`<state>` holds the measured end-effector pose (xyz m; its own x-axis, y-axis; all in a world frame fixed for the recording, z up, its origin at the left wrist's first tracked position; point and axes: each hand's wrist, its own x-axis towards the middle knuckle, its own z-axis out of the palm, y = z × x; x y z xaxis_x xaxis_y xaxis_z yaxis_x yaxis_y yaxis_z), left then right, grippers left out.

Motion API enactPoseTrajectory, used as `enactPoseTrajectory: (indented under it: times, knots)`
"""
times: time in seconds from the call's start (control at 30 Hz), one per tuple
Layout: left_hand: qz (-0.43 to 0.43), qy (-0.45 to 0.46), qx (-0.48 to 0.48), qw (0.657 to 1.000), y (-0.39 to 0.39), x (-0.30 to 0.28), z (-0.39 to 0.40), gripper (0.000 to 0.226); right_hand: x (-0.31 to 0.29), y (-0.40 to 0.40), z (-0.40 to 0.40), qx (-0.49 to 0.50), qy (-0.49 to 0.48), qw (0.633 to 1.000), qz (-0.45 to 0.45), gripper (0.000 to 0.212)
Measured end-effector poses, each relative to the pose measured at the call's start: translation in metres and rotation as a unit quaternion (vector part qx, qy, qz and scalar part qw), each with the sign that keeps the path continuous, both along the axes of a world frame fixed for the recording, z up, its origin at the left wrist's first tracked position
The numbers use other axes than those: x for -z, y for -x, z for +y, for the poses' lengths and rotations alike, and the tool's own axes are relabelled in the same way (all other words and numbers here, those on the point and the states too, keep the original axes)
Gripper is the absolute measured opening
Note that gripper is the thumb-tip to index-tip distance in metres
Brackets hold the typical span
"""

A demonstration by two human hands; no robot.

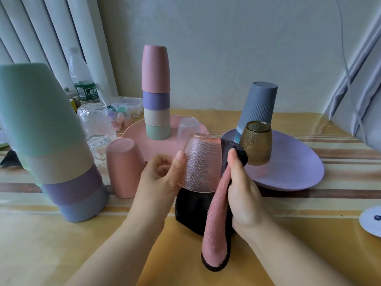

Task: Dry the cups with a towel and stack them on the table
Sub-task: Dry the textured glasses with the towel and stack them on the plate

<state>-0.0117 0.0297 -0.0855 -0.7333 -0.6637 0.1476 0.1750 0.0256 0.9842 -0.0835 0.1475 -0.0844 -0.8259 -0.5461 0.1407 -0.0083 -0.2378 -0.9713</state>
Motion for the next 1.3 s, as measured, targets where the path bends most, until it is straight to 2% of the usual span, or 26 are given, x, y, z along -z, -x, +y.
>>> enactPoseTrajectory:
  times: [0.1, 0.17, 0.27, 0.3, 0.37, 0.43, 0.47, 0.57, 0.67, 0.73, 0.8, 0.87, 0.93, 1.03, 1.1, 1.23, 1.3]
  knots:
    - [-0.008, 0.138, -0.042, 0.99, -0.003, 0.001, 0.013, 0.041, 0.003, 0.0, -0.001, 0.016, -0.012, 0.999, 0.037, 0.078]
    - [-0.016, 0.182, -0.019, 0.983, -0.004, 0.001, 0.02, 0.026, 0.007, -0.003, -0.002, 0.017, -0.019, 0.997, 0.076, 0.071]
    - [-0.034, 0.219, 0.021, 0.975, -0.003, 0.001, 0.019, 0.036, 0.007, -0.008, -0.002, 0.005, -0.034, 0.994, 0.103, 0.047]
    - [-0.042, 0.225, 0.037, 0.973, -0.003, 0.001, 0.016, 0.035, 0.006, -0.008, -0.001, 0.003, -0.031, 0.995, 0.097, 0.045]
    - [-0.058, 0.223, 0.079, 0.97, -0.003, 0.002, 0.009, 0.037, 0.004, -0.004, 0.001, 0.008, -0.024, 0.996, 0.082, 0.055]
    - [-0.063, 0.188, 0.151, 0.968, -0.004, 0.003, 0.006, 0.051, -0.001, 0.002, 0.004, 0.011, -0.023, 0.998, 0.053, 0.075]
    - [-0.058, 0.157, 0.187, 0.968, -0.004, 0.003, 0.007, 0.054, -0.004, 0.004, 0.006, 0.007, -0.019, 0.999, 0.034, 0.078]
    - [-0.03, 0.041, 0.24, 0.97, -0.006, -0.001, 0.007, 0.048, -0.009, 0.007, 0.009, -0.04, 0.014, 0.999, -0.016, 0.055]
    - [-0.009, -0.045, 0.236, 0.971, -0.004, -0.004, 0.003, 0.056, -0.006, 0.0, 0.005, -0.058, 0.01, 0.998, -0.012, 0.053]
    - [0.012, -0.089, 0.225, 0.97, -0.003, -0.006, -0.001, 0.05, -0.001, -0.003, 0.001, -0.06, -0.019, 0.998, 0.016, 0.055]
    - [0.022, -0.109, 0.219, 0.969, -0.004, -0.007, -0.006, 0.05, 0.003, -0.005, -0.002, -0.059, -0.042, 0.996, 0.05, 0.054]
    - [0.005, -0.104, 0.193, 0.976, -0.004, -0.007, -0.009, 0.059, 0.007, -0.006, -0.004, -0.058, -0.053, 0.995, 0.062, 0.065]
    - [-0.018, -0.065, 0.12, 0.99, -0.003, -0.007, -0.009, 0.066, 0.009, -0.004, -0.004, -0.056, -0.051, 0.995, 0.065, 0.072]
    - [-0.005, 0.014, -0.008, 1.0, -0.001, -0.005, -0.005, 0.052, 0.008, -0.001, -0.003, -0.047, -0.038, 0.997, 0.04, 0.075]
    - [0.008, 0.095, -0.05, 0.994, -0.003, -0.006, 0.0, 0.042, 0.008, 0.0, -0.003, -0.026, -0.035, 0.998, 0.041, 0.075]
    - [-0.025, 0.195, -0.028, 0.98, -0.004, 0.0, 0.01, 0.031, 0.011, 0.0, -0.004, -0.001, -0.026, 0.998, 0.057, 0.073]
    - [-0.055, 0.242, -0.002, 0.969, -0.004, 0.003, 0.01, 0.044, 0.012, -0.002, -0.004, -0.006, -0.026, 0.998, 0.059, 0.068]
